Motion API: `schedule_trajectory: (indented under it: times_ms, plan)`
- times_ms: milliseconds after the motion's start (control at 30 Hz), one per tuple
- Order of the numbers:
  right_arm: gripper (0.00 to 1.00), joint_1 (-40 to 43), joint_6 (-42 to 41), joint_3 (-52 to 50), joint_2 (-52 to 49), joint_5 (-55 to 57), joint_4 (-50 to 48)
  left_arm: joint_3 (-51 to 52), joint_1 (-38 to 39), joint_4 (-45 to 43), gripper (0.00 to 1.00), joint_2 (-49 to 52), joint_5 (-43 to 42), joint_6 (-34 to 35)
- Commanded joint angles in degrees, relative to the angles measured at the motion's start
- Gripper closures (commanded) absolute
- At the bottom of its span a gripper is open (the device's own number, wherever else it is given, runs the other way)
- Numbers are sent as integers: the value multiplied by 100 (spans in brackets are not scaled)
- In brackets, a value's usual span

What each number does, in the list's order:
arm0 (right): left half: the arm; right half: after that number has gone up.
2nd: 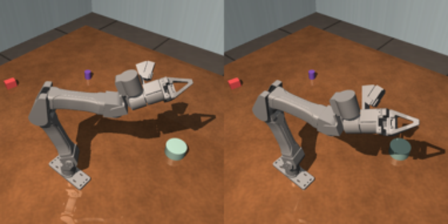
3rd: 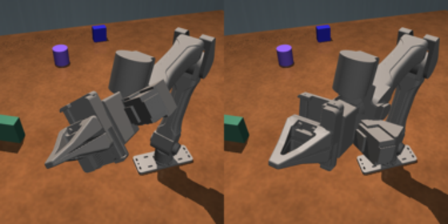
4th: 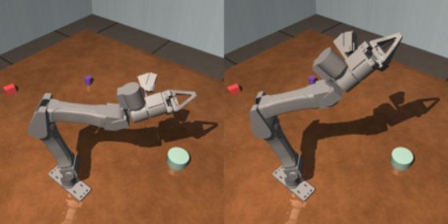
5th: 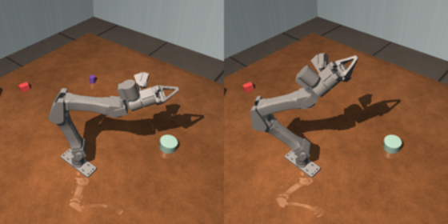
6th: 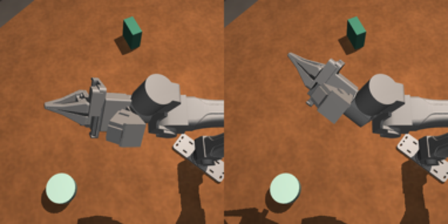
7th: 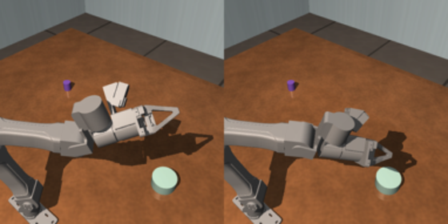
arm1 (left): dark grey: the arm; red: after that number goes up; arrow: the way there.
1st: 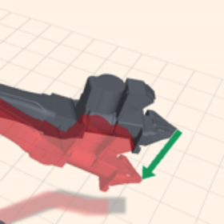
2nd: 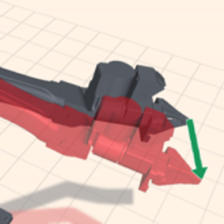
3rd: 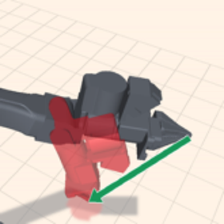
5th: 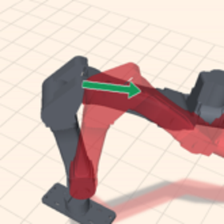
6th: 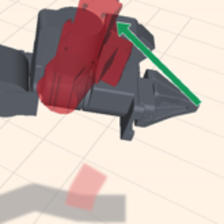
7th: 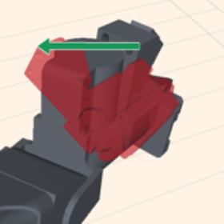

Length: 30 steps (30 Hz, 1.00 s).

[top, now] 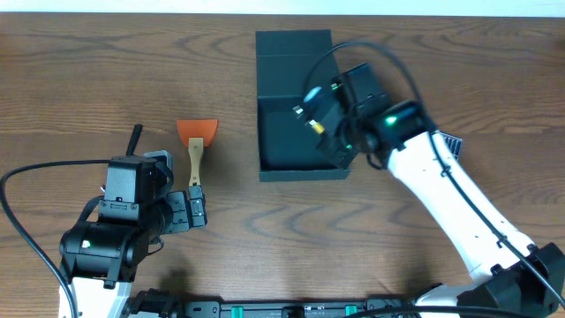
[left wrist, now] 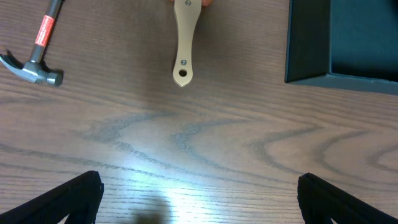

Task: Pack container
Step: 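Carry the screwdriver into the green box and release it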

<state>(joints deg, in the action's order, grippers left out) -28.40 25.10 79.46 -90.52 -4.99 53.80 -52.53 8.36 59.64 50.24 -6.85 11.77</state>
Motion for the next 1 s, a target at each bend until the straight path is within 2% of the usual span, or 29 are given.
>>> schedule_trajectory:
  times_ms: [0, 367, 900, 933, 967]
  plan:
    - [99, -201, 1331, 79, -61, 66, -210, -138, -20, 17, 2, -26, 90, -79]
    - [99, -243, 1508, 79, -1255, 39, -938, -138, -20, 13, 1, -24, 90, -76]
    - [99, -234, 1526, 79, -2371, -170, -973, -138, -20, 15, 2, -15, 87, -74]
    - [91, -234, 1526, 79, -2371, -170, -970, -138, -20, 15, 1, -15, 87, -74]
    - [75, -234, 1526, 79, -2371, -170, -973, -138, -20, 15, 2, -15, 87, -74]
